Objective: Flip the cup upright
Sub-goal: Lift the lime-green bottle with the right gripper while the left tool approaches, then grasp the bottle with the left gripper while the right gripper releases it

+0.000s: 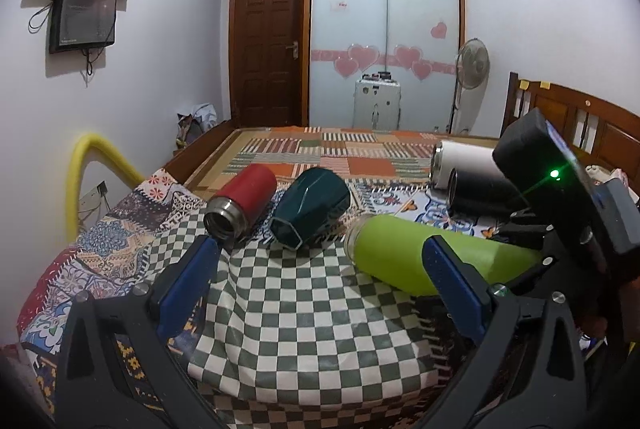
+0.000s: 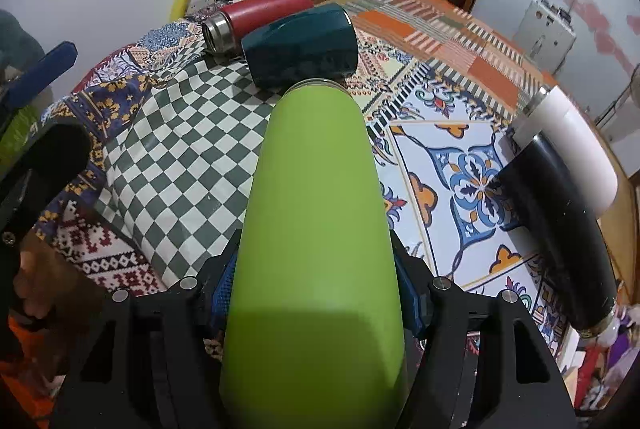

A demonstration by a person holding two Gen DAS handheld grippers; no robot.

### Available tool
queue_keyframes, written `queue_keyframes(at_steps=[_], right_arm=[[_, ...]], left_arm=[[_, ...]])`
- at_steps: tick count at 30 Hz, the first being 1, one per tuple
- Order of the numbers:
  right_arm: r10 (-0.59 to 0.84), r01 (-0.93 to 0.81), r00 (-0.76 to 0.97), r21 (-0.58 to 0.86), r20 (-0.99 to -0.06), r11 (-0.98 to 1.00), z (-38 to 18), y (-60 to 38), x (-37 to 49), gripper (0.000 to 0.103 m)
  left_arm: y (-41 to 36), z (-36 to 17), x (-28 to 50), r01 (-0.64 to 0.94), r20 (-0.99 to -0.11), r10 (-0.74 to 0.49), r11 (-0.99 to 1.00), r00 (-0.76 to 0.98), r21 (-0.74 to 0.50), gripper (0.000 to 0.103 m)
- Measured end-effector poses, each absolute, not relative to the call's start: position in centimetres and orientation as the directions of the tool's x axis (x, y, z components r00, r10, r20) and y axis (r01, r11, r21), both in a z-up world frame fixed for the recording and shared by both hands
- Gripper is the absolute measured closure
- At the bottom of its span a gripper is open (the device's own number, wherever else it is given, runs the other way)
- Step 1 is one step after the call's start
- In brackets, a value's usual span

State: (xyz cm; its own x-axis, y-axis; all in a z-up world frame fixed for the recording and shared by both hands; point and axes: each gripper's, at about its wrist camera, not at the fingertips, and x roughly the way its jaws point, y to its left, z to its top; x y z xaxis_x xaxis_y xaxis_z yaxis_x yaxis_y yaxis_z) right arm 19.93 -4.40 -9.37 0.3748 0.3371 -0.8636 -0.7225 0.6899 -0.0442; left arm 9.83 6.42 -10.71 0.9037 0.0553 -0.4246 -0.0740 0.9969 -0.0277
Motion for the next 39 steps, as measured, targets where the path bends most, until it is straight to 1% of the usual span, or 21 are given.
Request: queue_keyframes(at_steps=[6,9,14,20,24,28,33,36,39], right_arm=[[0.331,-0.718,0.371,-0.042,-0.867,0.695,-10.3,-4.4,19.6,0.041],[0.362,-0.720,0.390,-0.035,-0.847,0.693,-9.7,-5.0,19.0,0.041],[0.425,-0.724,0.419,-0.012,-0.803,0.690,-8.1,-6.8,18.0,0.039],[0.454,-0.677,0.523,-0.028,-0.721,0.735,-5.8,-11.1,16.5,0.039],[0.427,-0.601,0.618,-0.047,-0.660,0.798,-4.6,-15.0,15.9,0.036],[0.405,-0.534,0.671,-0.027,-0.621,0.845,-4.2,-18.3,15.7,0.033],[0.412,-0.493,0.691,0.030,-0.594,0.870,-4.4,-20.7,15.7,0.031],[0.428,-0.486,0.690,0.065,-0.583,0.871,-4.8,-21.5,15.8,0.031],[0.443,-0.486,0.687,0.088,-0.576,0.869,-5.2,-22.2,16.0,0.031]], left_arm=[[6.0,-11.2,10.9,-0.058,-0.466,0.039,0.998,0.884,-0.026,0.000],[5.6,-11.2,11.4,-0.063,-0.478,0.047,0.998,0.877,-0.017,0.000],[4.7,-10.6,12.8,-0.039,-0.514,0.018,0.999,0.857,-0.030,0.000],[2.6,-10.6,15.8,-0.006,-0.593,-0.015,0.999,0.805,-0.033,0.000],[0.3,-12.2,19.0,0.023,-0.684,-0.054,0.998,0.728,-0.054,0.000],[-1.1,-12.5,20.3,0.017,-0.688,-0.082,0.995,0.721,-0.101,0.000],[-2.7,-13.8,22.5,0.044,-0.745,-0.163,0.983,0.646,-0.177,0.000],[-3.8,-14.0,22.9,0.021,-0.758,-0.123,0.990,0.641,-0.143,0.000],[-4.3,-14.0,23.1,0.064,-0.754,-0.135,0.990,0.643,-0.123,0.000]])
